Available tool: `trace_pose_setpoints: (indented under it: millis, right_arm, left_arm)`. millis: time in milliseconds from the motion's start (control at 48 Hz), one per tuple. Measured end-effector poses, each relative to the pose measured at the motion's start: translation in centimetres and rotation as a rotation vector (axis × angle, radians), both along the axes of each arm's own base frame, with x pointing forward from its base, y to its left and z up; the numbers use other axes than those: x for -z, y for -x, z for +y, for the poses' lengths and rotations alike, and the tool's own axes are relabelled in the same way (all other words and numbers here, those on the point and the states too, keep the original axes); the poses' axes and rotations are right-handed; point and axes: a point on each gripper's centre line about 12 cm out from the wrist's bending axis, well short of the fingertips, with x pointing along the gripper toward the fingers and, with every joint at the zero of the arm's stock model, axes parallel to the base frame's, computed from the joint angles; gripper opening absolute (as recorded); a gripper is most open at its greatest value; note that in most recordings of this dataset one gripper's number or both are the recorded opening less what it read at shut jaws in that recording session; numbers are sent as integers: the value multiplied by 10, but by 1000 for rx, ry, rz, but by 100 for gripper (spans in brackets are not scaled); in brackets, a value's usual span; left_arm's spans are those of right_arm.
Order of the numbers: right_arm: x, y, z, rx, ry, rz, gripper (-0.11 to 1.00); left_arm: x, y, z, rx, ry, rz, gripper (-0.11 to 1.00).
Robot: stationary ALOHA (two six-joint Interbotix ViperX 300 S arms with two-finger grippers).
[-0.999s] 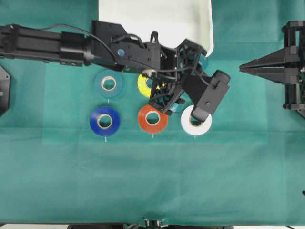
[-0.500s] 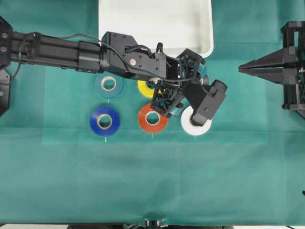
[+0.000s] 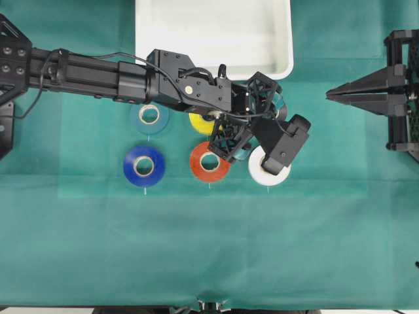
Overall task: Place the tape from the fixed location into the white case.
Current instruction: 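Lower the left gripper into the black roll's hole and close it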
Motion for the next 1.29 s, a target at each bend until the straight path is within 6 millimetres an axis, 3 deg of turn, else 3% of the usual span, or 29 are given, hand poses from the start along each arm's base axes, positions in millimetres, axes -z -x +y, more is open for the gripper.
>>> trace_pose_setpoints:
  millis: [1020, 1145, 1291]
  right_arm:
    - [3, -1, 0, 0, 0, 11, 0]
    - [3, -1, 0, 0, 0, 11, 0]
    - [3, -1, 0, 0, 0, 11, 0]
  left_arm:
    - [4, -1, 12, -19, -2, 3, 93]
    - [4, -1, 10, -14, -2, 3, 83]
    - [5, -1, 6, -5, -3, 5, 50]
